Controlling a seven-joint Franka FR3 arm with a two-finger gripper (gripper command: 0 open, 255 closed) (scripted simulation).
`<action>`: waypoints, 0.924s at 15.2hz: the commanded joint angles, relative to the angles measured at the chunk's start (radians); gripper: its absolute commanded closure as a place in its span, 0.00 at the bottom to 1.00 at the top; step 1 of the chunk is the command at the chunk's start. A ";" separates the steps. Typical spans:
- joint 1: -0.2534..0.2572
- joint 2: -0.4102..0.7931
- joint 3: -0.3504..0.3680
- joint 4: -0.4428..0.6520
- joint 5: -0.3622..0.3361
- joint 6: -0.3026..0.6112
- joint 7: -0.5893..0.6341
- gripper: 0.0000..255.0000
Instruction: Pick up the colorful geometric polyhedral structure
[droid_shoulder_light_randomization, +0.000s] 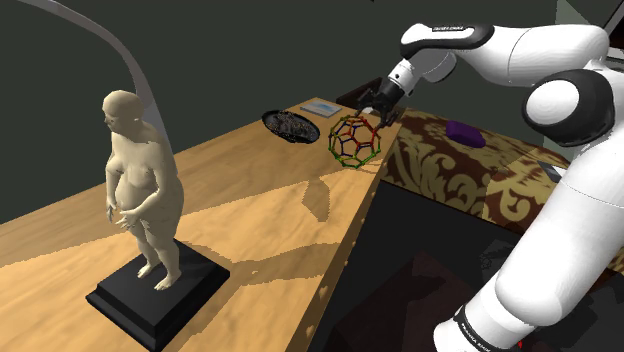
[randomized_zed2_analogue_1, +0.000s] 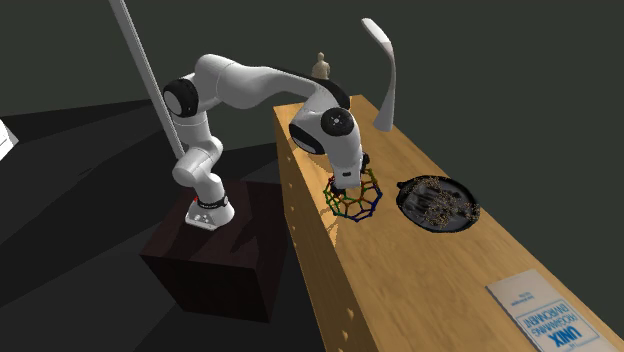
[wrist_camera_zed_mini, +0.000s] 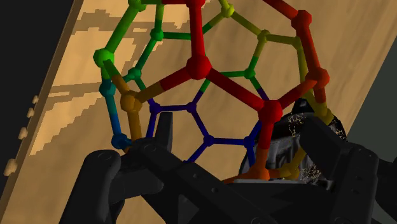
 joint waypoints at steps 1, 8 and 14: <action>0.000 0.001 0.000 -0.007 0.001 0.008 -0.004 0.00; 0.001 0.001 0.001 -0.006 0.001 0.007 -0.003 1.00; -0.002 0.000 -0.001 0.031 -0.002 -0.027 0.013 1.00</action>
